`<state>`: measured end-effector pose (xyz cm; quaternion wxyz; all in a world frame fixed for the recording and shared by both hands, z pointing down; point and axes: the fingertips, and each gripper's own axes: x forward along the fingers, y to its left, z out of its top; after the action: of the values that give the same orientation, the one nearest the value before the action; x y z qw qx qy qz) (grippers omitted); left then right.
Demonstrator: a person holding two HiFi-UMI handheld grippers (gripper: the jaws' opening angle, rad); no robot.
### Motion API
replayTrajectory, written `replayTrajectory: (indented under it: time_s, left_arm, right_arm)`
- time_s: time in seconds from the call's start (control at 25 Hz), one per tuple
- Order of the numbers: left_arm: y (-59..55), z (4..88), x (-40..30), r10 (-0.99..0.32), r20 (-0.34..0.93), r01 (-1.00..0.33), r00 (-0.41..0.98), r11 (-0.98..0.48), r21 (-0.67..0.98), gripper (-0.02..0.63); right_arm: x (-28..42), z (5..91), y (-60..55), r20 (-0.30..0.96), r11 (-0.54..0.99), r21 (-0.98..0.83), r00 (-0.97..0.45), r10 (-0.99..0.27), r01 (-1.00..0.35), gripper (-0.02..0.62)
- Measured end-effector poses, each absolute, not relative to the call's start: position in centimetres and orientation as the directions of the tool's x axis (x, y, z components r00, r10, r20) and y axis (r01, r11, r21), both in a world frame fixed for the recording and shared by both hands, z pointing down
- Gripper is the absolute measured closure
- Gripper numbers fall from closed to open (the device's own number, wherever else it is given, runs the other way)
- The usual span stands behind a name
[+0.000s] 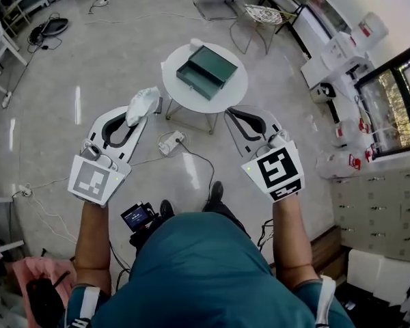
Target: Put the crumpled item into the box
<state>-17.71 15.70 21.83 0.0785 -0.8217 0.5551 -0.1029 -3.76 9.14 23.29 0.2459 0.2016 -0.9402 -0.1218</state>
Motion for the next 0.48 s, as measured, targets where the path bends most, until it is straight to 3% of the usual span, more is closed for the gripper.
replayTrajectory:
  time_s: [0.48]
  left_arm:
    - [5.4,22.7,-7.5,-0.977,0.144,-0.949,0.158,-0.191,-0.252,0.522]
  right_arm:
    - [3.3,24.8,-4.4,0.403,0.951,0.282,-0.883,-0.24,-0.13,0.557]
